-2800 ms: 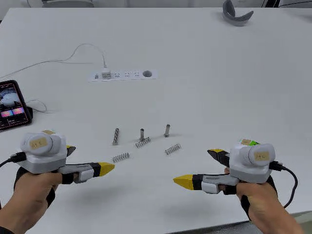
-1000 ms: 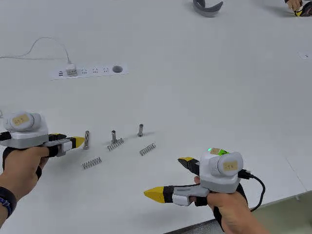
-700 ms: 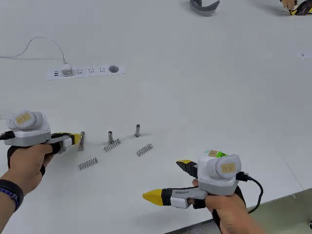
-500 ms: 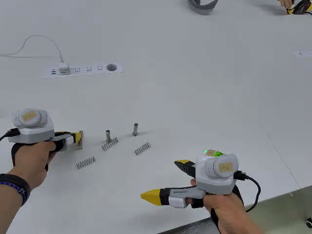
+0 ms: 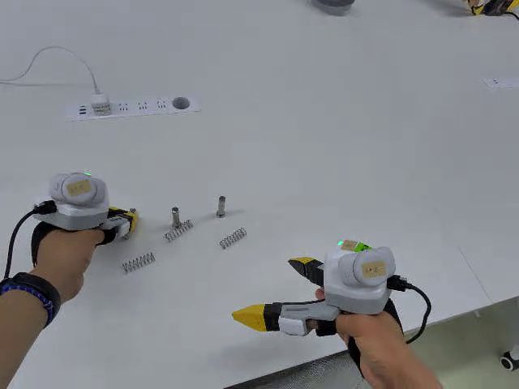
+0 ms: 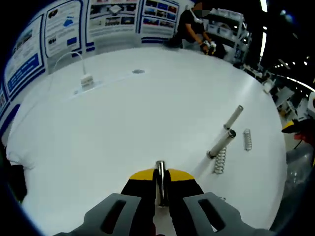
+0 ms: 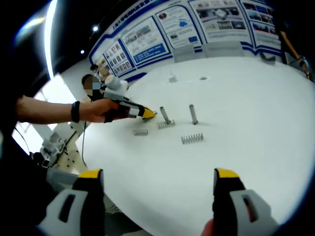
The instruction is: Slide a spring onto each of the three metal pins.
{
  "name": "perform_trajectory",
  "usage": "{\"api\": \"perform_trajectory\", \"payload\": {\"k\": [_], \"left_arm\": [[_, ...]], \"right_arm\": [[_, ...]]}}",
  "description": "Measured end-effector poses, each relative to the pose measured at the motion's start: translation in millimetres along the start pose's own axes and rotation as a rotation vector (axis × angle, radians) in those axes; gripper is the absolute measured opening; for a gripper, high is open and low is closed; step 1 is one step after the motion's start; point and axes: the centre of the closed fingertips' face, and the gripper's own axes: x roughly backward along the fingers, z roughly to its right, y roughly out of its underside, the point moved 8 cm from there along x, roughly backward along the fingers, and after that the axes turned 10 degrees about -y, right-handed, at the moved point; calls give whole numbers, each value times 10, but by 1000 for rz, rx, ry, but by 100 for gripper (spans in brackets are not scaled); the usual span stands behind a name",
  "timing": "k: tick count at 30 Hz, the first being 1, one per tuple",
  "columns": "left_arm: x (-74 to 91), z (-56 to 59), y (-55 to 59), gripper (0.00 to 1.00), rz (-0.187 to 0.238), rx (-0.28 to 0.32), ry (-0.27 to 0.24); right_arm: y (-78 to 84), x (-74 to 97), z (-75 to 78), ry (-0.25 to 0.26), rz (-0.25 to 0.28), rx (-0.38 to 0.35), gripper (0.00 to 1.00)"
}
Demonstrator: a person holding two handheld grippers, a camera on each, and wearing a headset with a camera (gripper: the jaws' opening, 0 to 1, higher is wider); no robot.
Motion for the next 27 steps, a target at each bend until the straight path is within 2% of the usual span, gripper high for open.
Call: {"api": "perform_trajectory", "payload": {"k": [2, 5, 6, 7, 12, 14, 17, 23, 25, 26, 27], "left_arm": [[39, -23, 22, 8, -22, -58, 2], [87, -36, 52, 8, -33, -139, 1], [98, -36, 64, 8, -43, -182, 0], [94, -45, 55, 9, -35, -195, -14], [61, -23, 14, 13, -52, -162, 1], [58, -9, 6, 14, -55, -203, 2], [59, -9, 1, 13, -57, -231, -1], [59, -18, -26, 8, -83, -226, -11], [80, 3, -15, 8, -106, -182, 0], [95, 12, -15, 8, -103, -172, 2], [129, 26, -33, 8, -69, -155, 1]], "right_arm": [[1, 1, -1, 1, 3, -2, 94], [11, 0, -2, 1, 2, -2, 94], [18, -4, 0, 1, 2, -5, 94], [23, -7, 0, 1, 2, -6, 94], [32, -31, -20, -4, -4, -10, 93], [22, -31, -32, -5, -3, -9, 93], [7, -24, -40, -3, 3, -8, 93], [22, -17, -35, 2, -5, -12, 92], [24, -14, -30, 5, -5, -15, 92], [19, -7, -31, 6, -4, -15, 92], [8, 7, -36, 8, 1, -14, 92]]}}
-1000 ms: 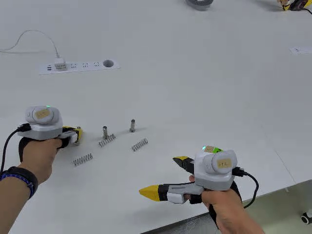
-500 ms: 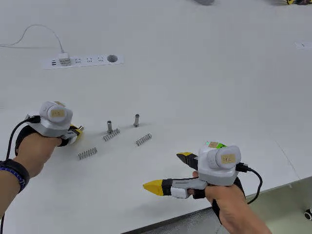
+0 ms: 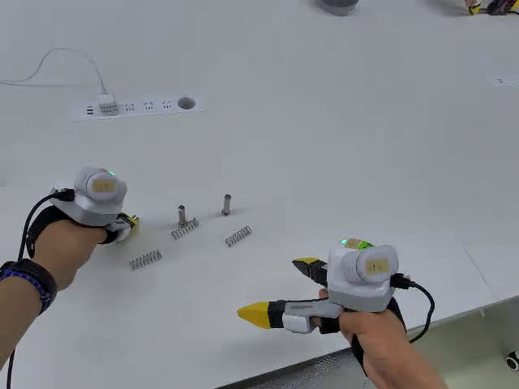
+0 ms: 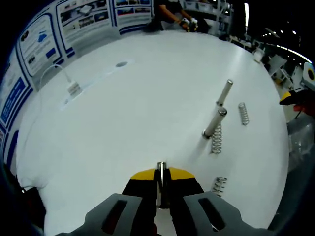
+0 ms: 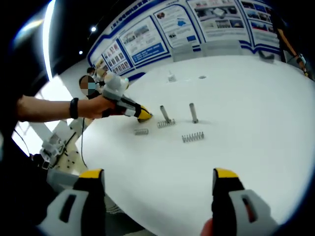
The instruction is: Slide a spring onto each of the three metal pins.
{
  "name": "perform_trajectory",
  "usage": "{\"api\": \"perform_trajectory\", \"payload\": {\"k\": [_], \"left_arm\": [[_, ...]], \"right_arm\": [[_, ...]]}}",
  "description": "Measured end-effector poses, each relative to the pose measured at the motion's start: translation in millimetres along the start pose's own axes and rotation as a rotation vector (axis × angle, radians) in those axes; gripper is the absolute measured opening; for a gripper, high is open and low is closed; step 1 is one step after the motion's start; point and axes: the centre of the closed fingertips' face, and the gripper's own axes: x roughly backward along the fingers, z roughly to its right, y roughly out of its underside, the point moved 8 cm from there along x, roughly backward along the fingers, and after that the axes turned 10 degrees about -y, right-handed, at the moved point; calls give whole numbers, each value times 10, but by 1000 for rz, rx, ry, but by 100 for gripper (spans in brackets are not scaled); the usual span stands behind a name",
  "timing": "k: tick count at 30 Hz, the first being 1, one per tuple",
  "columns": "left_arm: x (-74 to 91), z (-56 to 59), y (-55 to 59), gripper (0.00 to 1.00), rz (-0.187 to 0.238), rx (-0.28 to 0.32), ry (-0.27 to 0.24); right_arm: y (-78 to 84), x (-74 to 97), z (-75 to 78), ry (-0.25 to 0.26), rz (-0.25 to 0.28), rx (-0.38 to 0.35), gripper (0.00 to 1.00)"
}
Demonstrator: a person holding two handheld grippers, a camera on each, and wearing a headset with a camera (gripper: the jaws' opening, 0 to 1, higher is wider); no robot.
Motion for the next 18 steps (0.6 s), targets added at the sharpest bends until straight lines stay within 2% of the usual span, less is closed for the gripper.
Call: {"api": "perform_trajectory", "payload": {"k": [6, 12, 18], "left_arm": [[154, -34, -21, 7, 37, 88, -4], [292, -70, 38, 7, 53, 122, -18], [346, -84, 83, 7, 55, 135, -27]], "right_arm": [[-11, 52, 31, 10, 12, -6, 91], [-3, 78, 33, 14, 23, -9, 91], [38, 60, 7, 7, 20, -12, 91]]}}
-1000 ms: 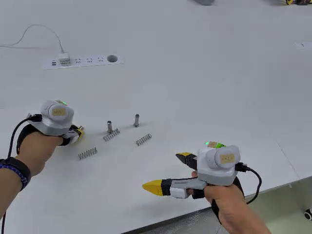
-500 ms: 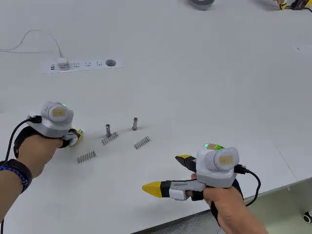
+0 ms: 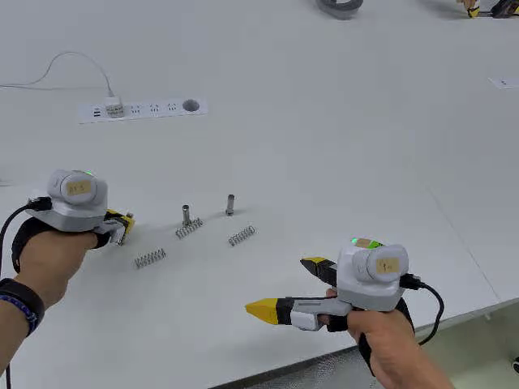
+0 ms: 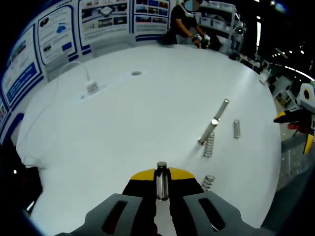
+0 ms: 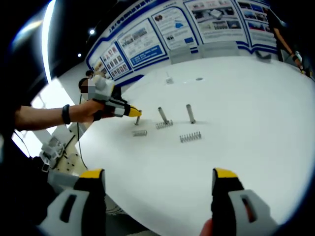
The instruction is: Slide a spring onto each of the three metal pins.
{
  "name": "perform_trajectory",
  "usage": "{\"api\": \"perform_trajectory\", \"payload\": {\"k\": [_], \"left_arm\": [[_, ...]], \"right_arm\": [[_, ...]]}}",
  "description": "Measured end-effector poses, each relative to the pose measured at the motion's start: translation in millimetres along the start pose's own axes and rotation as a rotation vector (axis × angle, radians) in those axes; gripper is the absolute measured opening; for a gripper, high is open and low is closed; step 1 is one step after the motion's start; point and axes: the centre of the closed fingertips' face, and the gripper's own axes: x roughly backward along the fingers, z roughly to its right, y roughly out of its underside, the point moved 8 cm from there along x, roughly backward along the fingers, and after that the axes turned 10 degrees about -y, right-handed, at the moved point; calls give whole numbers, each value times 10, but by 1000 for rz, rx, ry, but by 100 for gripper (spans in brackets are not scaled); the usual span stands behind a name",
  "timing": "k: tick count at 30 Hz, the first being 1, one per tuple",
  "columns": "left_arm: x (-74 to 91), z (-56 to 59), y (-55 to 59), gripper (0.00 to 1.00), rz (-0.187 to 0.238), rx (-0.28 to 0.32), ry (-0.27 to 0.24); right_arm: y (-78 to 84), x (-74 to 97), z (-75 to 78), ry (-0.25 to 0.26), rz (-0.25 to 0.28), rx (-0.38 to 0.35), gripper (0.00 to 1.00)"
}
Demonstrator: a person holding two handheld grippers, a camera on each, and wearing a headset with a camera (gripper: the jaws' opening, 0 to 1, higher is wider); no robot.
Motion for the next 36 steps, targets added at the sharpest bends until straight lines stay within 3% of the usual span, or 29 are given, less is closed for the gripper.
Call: {"api": "perform_trajectory", "payload": {"k": [24, 36], "left_arm": [[195, -8, 77, 7, 12, 15, -14], [205, -9, 90, 7, 20, 23, -24]], "right_arm": [[-50, 21, -25, 5, 1, 26, 90], [-57, 1, -44, -4, -2, 26, 91]]}}
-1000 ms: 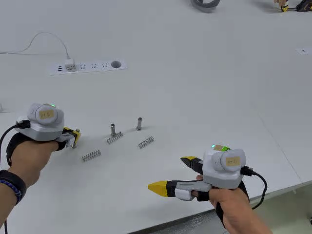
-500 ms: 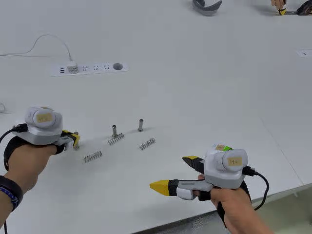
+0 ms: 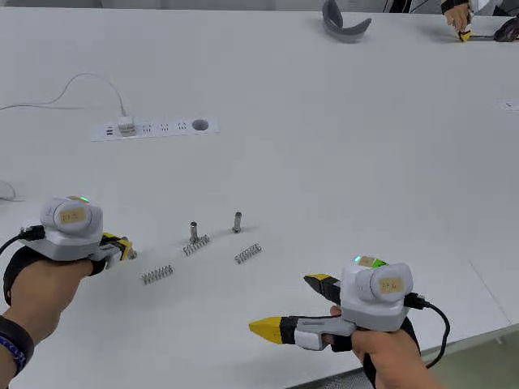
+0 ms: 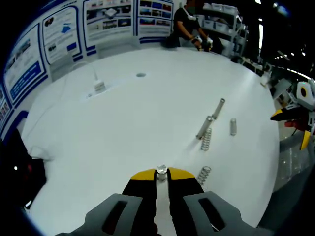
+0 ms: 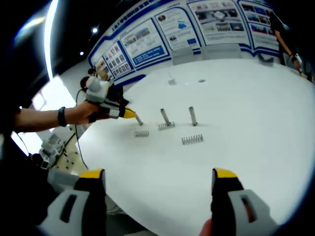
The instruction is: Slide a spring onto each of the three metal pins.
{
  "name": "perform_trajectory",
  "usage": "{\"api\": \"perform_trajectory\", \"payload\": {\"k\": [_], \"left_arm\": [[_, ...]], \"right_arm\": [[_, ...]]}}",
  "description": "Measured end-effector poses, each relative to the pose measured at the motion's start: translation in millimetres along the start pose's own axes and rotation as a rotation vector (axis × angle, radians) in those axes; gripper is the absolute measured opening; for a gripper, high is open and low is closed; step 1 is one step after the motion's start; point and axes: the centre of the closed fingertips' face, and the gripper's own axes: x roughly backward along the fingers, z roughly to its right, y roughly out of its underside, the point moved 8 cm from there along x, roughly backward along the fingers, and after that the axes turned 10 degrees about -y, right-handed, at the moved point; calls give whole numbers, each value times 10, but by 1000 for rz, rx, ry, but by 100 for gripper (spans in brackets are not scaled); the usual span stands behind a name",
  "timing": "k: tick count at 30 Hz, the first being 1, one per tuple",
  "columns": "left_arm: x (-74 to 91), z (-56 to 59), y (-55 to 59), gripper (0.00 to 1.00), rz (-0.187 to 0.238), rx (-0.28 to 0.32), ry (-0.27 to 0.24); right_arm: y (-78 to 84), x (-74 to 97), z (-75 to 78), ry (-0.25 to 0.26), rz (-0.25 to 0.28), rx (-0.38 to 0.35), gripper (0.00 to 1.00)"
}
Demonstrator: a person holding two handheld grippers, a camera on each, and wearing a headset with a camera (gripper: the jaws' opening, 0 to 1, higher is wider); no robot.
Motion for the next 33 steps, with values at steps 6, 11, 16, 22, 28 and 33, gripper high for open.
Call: {"api": "perform_trajectory", "payload": {"k": [6, 11, 16, 22, 28, 33], "left_arm": [[-29, 43, -39, 7, 8, -1, 0], [-72, 119, -88, 7, 14, -12, 7], [-120, 189, -138, 7, 20, -29, 14], [-164, 222, -178, 7, 27, -35, 19], [-178, 230, -191, 8, 35, -54, 24], [-179, 228, -170, 8, 28, -71, 33]], "right_arm": [[9, 15, 4, 3, 1, -2, 91], [26, 29, 5, 6, 0, -4, 91], [45, 33, 8, 3, -7, -3, 91], [60, 46, 18, 8, -5, -9, 91], [80, 57, 31, 11, -6, -14, 91], [90, 49, 29, 10, -7, -17, 91]]}}
